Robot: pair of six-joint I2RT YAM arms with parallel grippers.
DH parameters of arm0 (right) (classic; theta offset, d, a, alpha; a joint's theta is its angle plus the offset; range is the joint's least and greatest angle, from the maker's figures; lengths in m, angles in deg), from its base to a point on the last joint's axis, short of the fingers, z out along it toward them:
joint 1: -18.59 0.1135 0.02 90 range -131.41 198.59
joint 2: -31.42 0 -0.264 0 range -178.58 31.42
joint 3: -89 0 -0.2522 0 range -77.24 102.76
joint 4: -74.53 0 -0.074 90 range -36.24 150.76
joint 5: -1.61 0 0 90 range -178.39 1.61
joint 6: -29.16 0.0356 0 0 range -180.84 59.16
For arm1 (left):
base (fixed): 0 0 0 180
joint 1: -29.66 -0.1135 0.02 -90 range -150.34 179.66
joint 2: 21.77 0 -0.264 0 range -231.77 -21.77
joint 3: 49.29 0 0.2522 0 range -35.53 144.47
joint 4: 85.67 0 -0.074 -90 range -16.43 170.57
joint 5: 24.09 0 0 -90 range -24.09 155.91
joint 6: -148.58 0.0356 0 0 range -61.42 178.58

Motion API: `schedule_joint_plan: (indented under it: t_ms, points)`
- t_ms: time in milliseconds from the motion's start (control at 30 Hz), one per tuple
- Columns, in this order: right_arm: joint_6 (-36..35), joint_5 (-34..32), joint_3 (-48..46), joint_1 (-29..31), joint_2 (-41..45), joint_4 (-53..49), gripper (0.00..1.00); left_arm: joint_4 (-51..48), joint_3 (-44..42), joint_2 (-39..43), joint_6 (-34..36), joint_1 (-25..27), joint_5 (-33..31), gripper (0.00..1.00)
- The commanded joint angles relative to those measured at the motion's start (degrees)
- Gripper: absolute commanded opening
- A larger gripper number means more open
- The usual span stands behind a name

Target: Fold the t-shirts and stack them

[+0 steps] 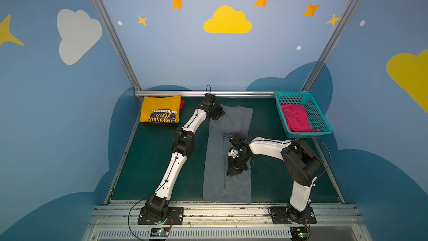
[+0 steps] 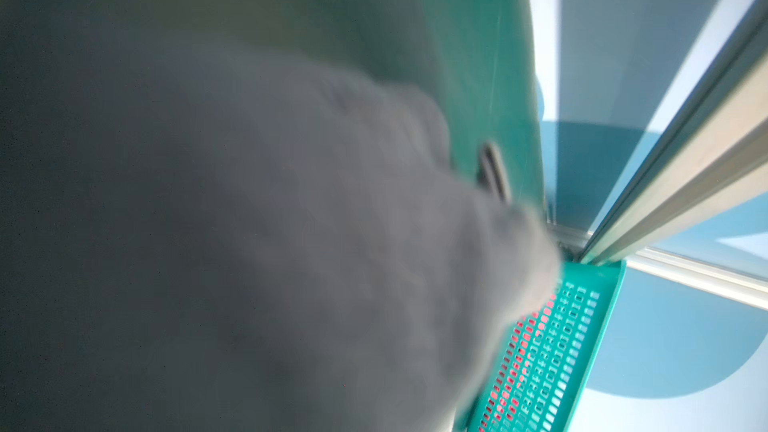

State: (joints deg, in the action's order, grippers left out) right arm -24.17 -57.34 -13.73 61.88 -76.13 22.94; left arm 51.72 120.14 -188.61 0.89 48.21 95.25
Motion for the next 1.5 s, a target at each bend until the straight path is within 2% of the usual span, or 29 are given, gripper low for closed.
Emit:
schedule_joint_plan:
  t_ms: [0,200,367,467,633,867,967,1200,1333,1467]
  points:
    - [-1.40,-6.19,0.13,-1.02,-0.57,-1.22,0.25,-6.14,-2.39,-4.49,-0.56,-2.27,-6.49,0.11]
    - [-2.44,-6.02,0.98,-0.91,-0.67,-2.00,0.26,-5.55,-2.48,-4.09,-1.76,-3.00,-6.45,0.11]
    - [-3.68,-4.12,1.67,-0.10,1.55,-1.81,0.30,-5.47,-2.86,-1.11,0.11,-2.47,-5.05,0.13]
    - [-4.47,-3.13,2.96,0.30,3.66,-1.90,0.31,-4.62,-4.67,3.20,1.92,-1.88,-4.62,0.18]
    - [-6.32,-3.09,6.11,0.25,7.80,-2.98,0.32,-2.86,-6.36,10.91,7.15,-0.82,-3.30,0.36]
    - [-7.41,-7.05,6.75,0.01,14.98,-5.46,0.36,-12.81,-9.54,23.24,18.87,0.63,-3.54,0.50]
    - [-7.25,-9.50,4.88,-0.55,18.73,-5.87,0.38,-13.07,-19.44,31.76,23.42,1.85,-4.51,0.55]
    - [-4.38,-16.18,-4.31,-2.01,29.71,-7.33,0.48,-2.34,-56.05,58.74,26.19,4.39,-8.29,0.64]
    - [-1.04,-19.68,-11.69,-2.15,36.98,-7.80,0.59,-4.55,-70.95,70.92,26.64,5.60,-9.52,0.72]
    - [1.61,-20.19,-18.33,-2.11,42.37,-8.57,0.60,-9.14,-84.07,81.59,25.23,8.56,-12.67,0.78]
